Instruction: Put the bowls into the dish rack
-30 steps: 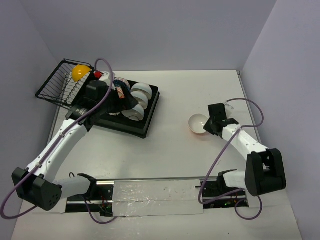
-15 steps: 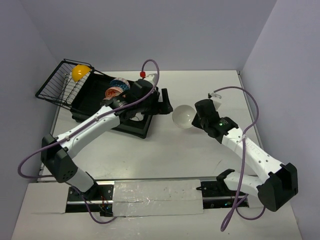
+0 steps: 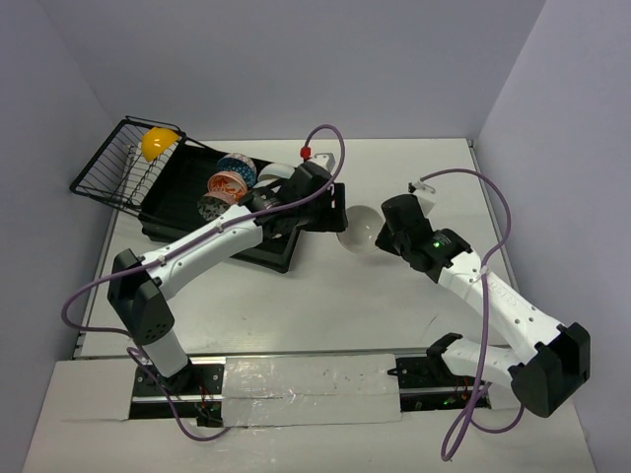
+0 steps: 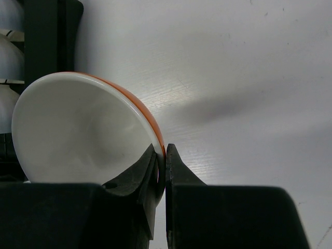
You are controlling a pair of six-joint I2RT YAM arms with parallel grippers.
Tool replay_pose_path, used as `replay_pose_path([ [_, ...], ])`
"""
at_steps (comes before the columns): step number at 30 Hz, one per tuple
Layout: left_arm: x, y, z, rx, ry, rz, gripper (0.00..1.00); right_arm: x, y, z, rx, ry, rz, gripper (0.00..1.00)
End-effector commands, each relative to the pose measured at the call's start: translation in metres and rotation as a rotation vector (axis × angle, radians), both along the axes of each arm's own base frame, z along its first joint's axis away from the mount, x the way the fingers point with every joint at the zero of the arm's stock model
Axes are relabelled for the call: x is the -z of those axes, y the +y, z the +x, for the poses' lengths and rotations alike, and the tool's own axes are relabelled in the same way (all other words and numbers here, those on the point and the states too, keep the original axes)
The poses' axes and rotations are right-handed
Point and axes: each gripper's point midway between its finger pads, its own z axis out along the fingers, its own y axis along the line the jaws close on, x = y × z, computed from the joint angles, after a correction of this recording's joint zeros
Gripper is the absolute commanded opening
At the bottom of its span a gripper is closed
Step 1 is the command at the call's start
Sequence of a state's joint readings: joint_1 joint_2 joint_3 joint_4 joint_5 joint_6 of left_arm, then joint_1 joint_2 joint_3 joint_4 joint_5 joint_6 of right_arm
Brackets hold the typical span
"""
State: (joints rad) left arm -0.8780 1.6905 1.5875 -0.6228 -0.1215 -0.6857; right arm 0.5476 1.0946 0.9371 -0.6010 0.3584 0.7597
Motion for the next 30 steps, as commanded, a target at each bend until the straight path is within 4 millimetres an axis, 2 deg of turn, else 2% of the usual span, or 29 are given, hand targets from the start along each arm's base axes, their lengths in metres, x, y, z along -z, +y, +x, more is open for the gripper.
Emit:
replay_pose_path([
  [1,-0.011,-0.007,0.006,-0.022,-0.036,-0.001,0.69,-0.038,0.007,0.009,0.023,-0.096,0.062,0.00],
  [9,0.002,-0.014,0.010,-0.028,-0.031,0.050,0.61,-0.044,0.009,0.007,0.016,-0.105,0.062,0.00],
  [12,0.002,-0.017,0.010,-0.023,-0.033,0.051,0.55,-0.045,0.010,0.006,0.015,-0.109,0.063,0.00],
  [16,0.001,-0.019,0.009,-0.017,-0.037,0.054,0.41,-0.042,0.009,0.006,0.016,-0.102,0.054,0.00],
  [26,0.003,-0.019,0.010,-0.023,-0.036,0.068,0.17,-0.042,0.011,0.007,0.015,-0.104,0.048,0.00],
  [27,0.003,-0.019,0.010,-0.024,-0.037,0.072,0.14,-0.042,0.011,0.008,0.015,-0.104,0.048,0.00],
  [28,0.003,-0.018,0.011,-0.027,-0.040,0.077,0.07,-0.041,0.012,0.007,0.014,-0.101,0.047,0.00],
  [30,0.003,-0.016,0.012,-0.030,-0.043,0.086,0.00,-0.041,0.013,0.008,0.005,-0.102,0.047,0.00],
])
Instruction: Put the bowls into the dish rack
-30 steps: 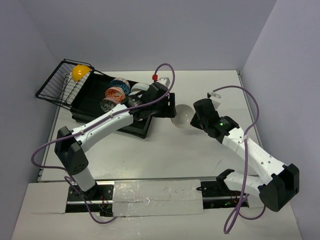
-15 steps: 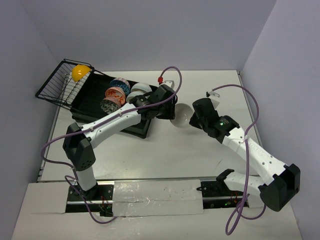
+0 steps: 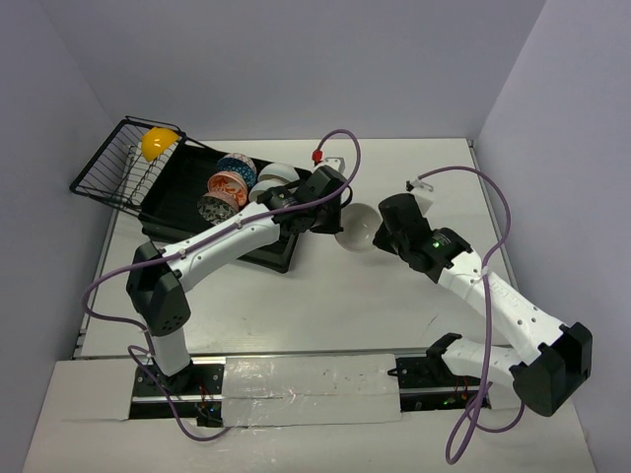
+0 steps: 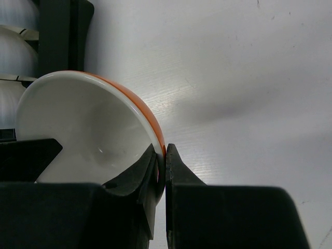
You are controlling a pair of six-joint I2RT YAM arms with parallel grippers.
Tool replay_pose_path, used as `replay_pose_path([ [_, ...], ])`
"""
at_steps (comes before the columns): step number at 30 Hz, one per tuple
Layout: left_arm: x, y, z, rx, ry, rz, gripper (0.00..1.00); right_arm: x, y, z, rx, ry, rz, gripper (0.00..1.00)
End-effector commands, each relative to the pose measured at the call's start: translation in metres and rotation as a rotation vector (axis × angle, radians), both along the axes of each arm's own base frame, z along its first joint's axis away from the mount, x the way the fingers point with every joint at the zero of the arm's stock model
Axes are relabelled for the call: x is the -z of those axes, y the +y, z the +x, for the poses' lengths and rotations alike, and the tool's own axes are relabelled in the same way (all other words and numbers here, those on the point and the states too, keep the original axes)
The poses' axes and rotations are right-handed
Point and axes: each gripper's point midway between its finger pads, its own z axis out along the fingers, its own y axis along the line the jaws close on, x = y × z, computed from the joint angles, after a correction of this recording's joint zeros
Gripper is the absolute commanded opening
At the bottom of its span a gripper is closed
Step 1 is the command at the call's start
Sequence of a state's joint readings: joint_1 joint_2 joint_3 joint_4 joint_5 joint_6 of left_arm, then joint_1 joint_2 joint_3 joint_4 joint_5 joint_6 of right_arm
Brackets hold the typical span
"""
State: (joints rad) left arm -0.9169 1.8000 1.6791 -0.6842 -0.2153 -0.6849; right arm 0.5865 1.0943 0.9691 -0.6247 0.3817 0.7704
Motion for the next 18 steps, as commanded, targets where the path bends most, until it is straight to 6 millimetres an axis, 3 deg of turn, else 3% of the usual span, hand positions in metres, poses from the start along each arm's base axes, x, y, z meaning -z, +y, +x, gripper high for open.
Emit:
replay_pose_path([
  [1,-0.019,-0.004,0.006,-0.005,-0.049,-0.010,0.00,-0.032,0.007,0.010,0.014,-0.087,0.052,0.00],
  [2,-0.022,-0.002,0.008,-0.008,-0.060,-0.007,0.00,-0.032,0.009,0.010,0.000,-0.087,0.055,0.00],
  [4,-0.027,0.004,0.012,-0.011,-0.096,0.015,0.00,-0.036,0.012,0.010,-0.020,-0.103,0.064,0.10],
  [5,-0.036,0.012,0.018,-0.039,-0.138,0.031,0.00,-0.038,0.013,0.009,-0.031,-0.110,0.065,0.24],
  [7,-0.046,0.025,0.026,-0.054,-0.193,0.064,0.00,-0.044,0.016,0.007,-0.065,-0.133,0.076,0.38],
  [8,-0.060,0.037,0.031,-0.087,-0.238,0.075,0.00,-0.047,0.016,0.006,-0.076,-0.139,0.082,0.53],
  [10,-0.083,0.058,0.041,-0.115,-0.309,0.094,0.00,-0.057,0.021,0.002,-0.120,-0.155,0.100,0.65],
  [11,-0.090,0.075,0.047,-0.139,-0.360,0.151,0.00,-0.064,0.023,0.001,-0.138,-0.170,0.106,0.73],
  [14,-0.118,0.125,0.059,-0.230,-0.472,0.230,0.00,-0.080,0.029,-0.003,-0.191,-0.210,0.143,0.85],
  [16,-0.142,0.180,0.071,-0.328,-0.546,0.327,0.00,-0.091,0.032,-0.006,-0.223,-0.248,0.162,0.88],
  [17,-0.139,0.202,0.073,-0.334,-0.555,0.408,0.00,-0.090,0.033,-0.006,-0.241,-0.259,0.155,0.91],
  [18,-0.143,0.237,0.082,-0.400,-0.557,0.468,0.00,-0.094,0.034,-0.008,-0.253,-0.276,0.162,0.92],
])
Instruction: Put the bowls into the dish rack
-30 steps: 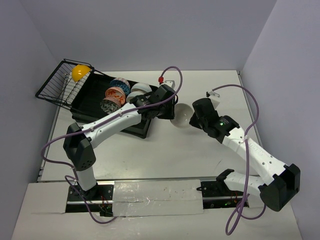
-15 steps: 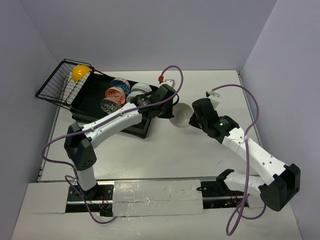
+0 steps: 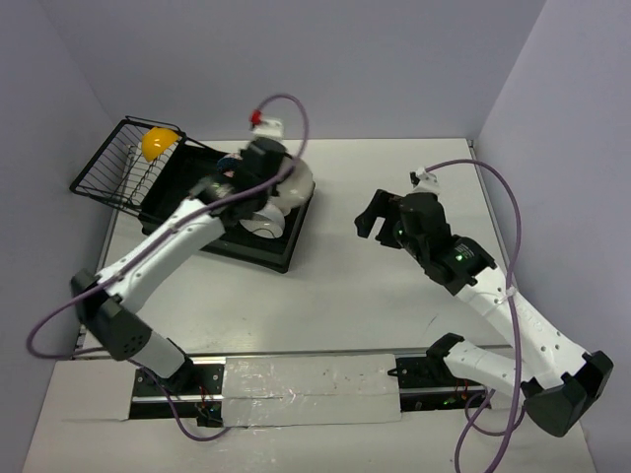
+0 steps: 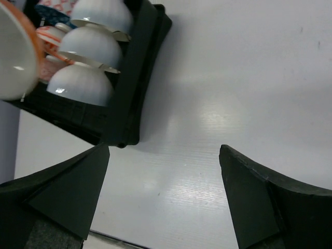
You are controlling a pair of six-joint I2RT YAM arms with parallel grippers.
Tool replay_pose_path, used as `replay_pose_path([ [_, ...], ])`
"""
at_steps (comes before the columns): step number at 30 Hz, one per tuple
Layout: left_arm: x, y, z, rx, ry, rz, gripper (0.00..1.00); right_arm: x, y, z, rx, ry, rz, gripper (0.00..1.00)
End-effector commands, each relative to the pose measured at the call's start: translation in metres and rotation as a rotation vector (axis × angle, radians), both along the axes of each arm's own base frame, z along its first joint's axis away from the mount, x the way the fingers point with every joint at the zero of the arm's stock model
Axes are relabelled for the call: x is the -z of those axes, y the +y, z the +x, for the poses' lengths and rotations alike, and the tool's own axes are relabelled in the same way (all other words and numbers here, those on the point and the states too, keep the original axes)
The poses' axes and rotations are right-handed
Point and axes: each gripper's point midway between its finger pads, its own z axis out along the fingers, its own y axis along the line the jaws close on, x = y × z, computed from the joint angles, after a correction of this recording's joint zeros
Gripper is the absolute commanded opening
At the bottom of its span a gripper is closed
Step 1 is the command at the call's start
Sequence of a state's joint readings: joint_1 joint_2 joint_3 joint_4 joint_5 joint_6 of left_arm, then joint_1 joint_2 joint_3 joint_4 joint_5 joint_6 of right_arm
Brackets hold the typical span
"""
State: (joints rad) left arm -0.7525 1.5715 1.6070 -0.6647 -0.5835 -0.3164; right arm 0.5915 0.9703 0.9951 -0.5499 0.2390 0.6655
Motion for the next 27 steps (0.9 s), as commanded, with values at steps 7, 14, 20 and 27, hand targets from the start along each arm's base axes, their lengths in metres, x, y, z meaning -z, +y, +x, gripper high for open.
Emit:
replay_pose_path([
  [7,-0.084,0.246,0.000,-0.429,-0.254,0.574,0.00,-0.038,0.014,0.000,-0.119,-0.197,0.052,1.00],
  [14,-0.113,0.345,0.007,-0.617,-0.304,0.743,0.00,-0.023,0.021,0.003,-0.187,-0.180,0.024,0.98],
  [20,-0.109,0.385,0.037,-0.620,-0.288,0.836,0.00,-0.017,0.035,0.001,-0.258,-0.180,0.051,0.97],
  [27,-0.065,0.397,0.073,-0.579,-0.194,1.019,0.00,-0.020,0.029,0.006,-0.246,-0.204,0.001,0.97],
])
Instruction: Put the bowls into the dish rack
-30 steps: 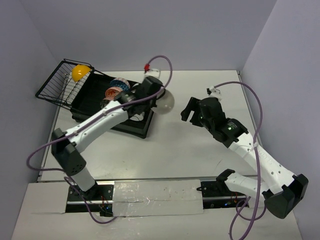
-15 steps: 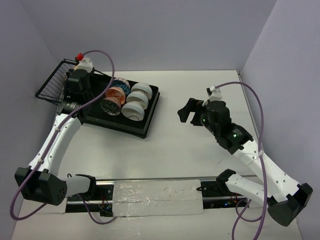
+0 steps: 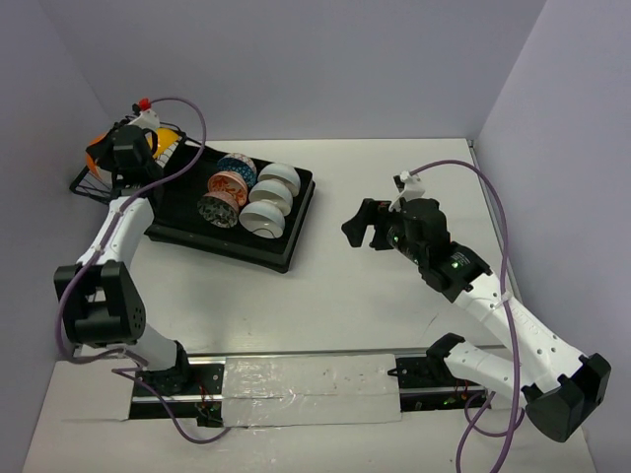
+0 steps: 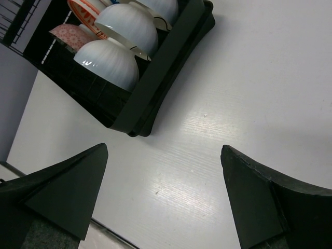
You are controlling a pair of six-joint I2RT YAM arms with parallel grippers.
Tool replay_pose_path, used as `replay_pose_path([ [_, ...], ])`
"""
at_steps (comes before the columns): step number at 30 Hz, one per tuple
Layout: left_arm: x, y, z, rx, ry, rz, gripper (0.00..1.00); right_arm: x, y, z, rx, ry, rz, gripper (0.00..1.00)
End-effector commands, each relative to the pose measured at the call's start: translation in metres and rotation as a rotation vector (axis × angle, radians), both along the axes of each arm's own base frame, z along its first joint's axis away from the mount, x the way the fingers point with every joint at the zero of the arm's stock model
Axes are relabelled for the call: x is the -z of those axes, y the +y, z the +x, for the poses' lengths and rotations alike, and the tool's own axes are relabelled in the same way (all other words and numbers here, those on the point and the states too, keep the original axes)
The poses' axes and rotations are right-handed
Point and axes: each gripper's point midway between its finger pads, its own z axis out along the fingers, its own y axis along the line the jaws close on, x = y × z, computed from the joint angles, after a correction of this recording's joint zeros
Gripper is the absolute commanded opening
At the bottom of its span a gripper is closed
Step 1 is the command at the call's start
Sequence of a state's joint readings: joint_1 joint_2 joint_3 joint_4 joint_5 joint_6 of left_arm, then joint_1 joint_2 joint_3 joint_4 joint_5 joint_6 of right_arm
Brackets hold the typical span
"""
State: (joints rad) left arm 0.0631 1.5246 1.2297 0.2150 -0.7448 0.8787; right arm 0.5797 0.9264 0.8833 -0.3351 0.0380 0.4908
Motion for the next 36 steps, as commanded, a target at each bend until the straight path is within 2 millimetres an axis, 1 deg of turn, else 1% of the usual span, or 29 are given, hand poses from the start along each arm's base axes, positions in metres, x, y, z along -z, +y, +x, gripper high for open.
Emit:
replay_pose_path([
  [1,-0.018,0.003,0.015,0.010,-0.044,0.123,0.00,-0.017,0.000,0.009,-0.013,-0.082,-0.016,0.97],
  [2,-0.006,0.005,0.019,-0.005,-0.013,0.134,0.00,-0.018,0.001,0.009,-0.020,-0.085,-0.016,0.96],
  [3,-0.005,0.007,0.021,-0.016,-0.022,0.145,0.00,-0.017,0.002,0.008,-0.029,-0.085,-0.015,0.96],
  [4,-0.001,0.009,0.022,-0.026,-0.002,0.152,0.00,-0.017,0.002,0.008,-0.028,-0.086,-0.014,0.96],
  [5,0.008,0.010,0.024,-0.038,0.024,0.153,0.00,-0.016,0.002,0.008,-0.029,-0.088,-0.017,0.96],
  [7,0.015,0.011,0.025,-0.047,0.039,0.161,0.00,-0.015,0.000,0.009,-0.021,-0.090,-0.027,0.96],
  [10,0.027,0.007,0.024,-0.028,0.061,0.154,0.00,-0.014,-0.004,0.010,-0.003,-0.096,-0.039,0.96],
  [13,0.042,0.002,0.017,0.002,0.088,0.141,0.00,-0.015,-0.006,0.010,0.003,-0.102,-0.041,0.96],
  [14,0.050,0.001,0.012,0.007,0.103,0.137,0.00,-0.015,-0.006,0.010,0.004,-0.103,-0.043,0.96],
  [16,0.054,-0.001,0.006,0.010,0.108,0.130,0.01,-0.016,-0.007,0.009,0.004,-0.110,-0.039,0.96],
  [17,0.061,-0.002,0.004,0.013,0.126,0.123,0.02,-0.014,-0.007,0.009,0.004,-0.108,-0.040,0.96],
  [19,0.067,-0.003,0.002,0.007,0.127,0.093,0.06,-0.014,-0.007,0.008,-0.004,-0.113,-0.041,0.96],
  [23,0.075,-0.008,-0.002,-0.008,0.147,0.061,0.08,-0.015,-0.007,0.005,-0.008,-0.119,-0.033,0.96],
  [24,0.079,-0.012,-0.002,-0.002,0.156,0.053,0.09,-0.017,-0.008,0.005,-0.007,-0.123,-0.031,0.96],
  [27,0.085,-0.016,-0.004,-0.008,0.173,0.044,0.10,-0.016,-0.009,0.003,-0.004,-0.127,-0.030,0.96],
  [28,0.087,-0.028,0.000,0.016,0.179,0.044,0.10,-0.017,-0.010,0.003,-0.002,-0.130,-0.028,0.96],
  [30,0.091,-0.034,0.000,0.013,0.184,0.032,0.10,-0.018,-0.011,0.001,-0.002,-0.136,-0.024,0.96],
  [32,0.095,-0.037,0.000,0.012,0.203,0.027,0.10,-0.018,-0.012,0.001,0.000,-0.137,-0.025,0.96],
  [36,0.096,-0.044,-0.001,0.006,0.179,-0.010,0.11,-0.020,-0.013,-0.001,0.004,-0.145,-0.019,0.95],
])
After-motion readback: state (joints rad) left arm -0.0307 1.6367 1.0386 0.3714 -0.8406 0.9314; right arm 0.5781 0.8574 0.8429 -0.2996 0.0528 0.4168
